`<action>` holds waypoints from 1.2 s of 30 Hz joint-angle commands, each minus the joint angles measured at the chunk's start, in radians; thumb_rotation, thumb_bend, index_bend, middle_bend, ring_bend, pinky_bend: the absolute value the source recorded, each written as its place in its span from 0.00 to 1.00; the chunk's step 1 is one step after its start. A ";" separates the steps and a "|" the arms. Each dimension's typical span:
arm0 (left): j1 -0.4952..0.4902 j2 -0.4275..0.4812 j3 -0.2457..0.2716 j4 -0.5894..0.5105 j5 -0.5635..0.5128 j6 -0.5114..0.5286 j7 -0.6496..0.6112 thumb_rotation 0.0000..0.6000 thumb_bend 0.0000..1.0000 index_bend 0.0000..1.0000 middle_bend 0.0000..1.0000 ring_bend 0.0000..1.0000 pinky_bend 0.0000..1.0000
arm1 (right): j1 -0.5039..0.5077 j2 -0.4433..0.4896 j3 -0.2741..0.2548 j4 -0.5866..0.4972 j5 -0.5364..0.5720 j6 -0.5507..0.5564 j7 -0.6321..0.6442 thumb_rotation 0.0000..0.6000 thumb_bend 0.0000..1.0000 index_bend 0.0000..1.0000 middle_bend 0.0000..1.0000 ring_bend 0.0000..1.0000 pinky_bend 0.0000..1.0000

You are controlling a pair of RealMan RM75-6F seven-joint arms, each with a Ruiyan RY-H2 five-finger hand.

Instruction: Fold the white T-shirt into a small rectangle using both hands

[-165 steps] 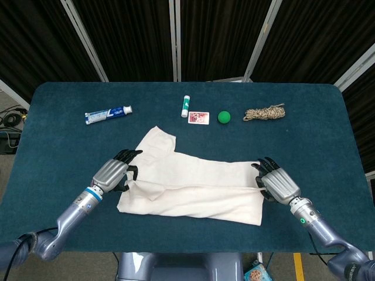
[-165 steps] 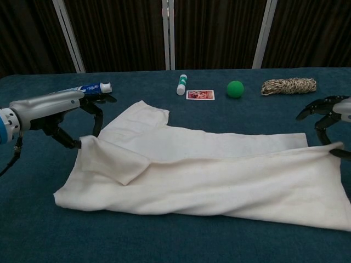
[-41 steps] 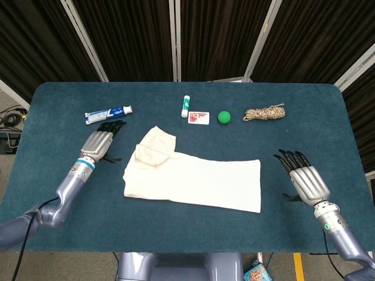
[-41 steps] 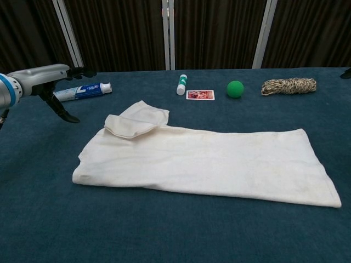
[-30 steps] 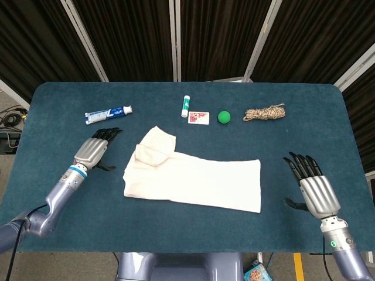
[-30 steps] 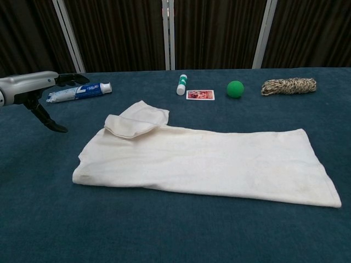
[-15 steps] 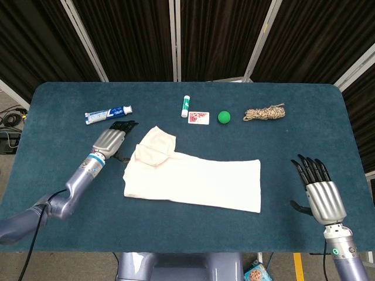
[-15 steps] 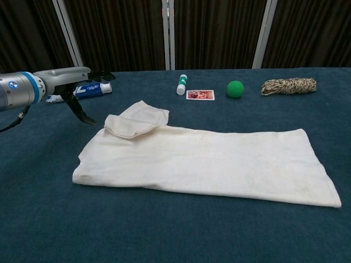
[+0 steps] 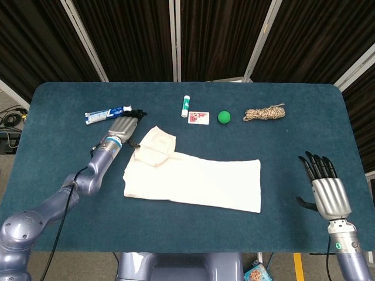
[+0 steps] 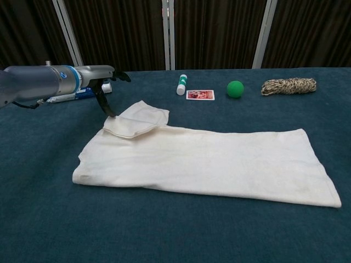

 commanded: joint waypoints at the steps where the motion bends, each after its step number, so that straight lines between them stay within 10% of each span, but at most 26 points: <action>1: -0.048 -0.062 -0.016 0.089 -0.012 -0.057 -0.024 1.00 0.20 0.14 0.00 0.00 0.00 | 0.000 -0.001 0.003 0.003 0.005 -0.003 -0.001 1.00 0.00 0.09 0.00 0.00 0.00; 12: -0.144 -0.201 -0.022 0.326 0.055 -0.133 -0.136 1.00 0.34 0.25 0.00 0.00 0.00 | 0.002 -0.007 0.025 0.031 0.049 -0.037 0.004 1.00 0.00 0.10 0.00 0.00 0.00; 36: -0.204 -0.275 -0.027 0.437 0.101 -0.207 -0.211 1.00 0.36 0.35 0.00 0.00 0.00 | -0.013 0.008 0.038 0.015 0.034 -0.018 0.007 1.00 0.00 0.14 0.00 0.00 0.00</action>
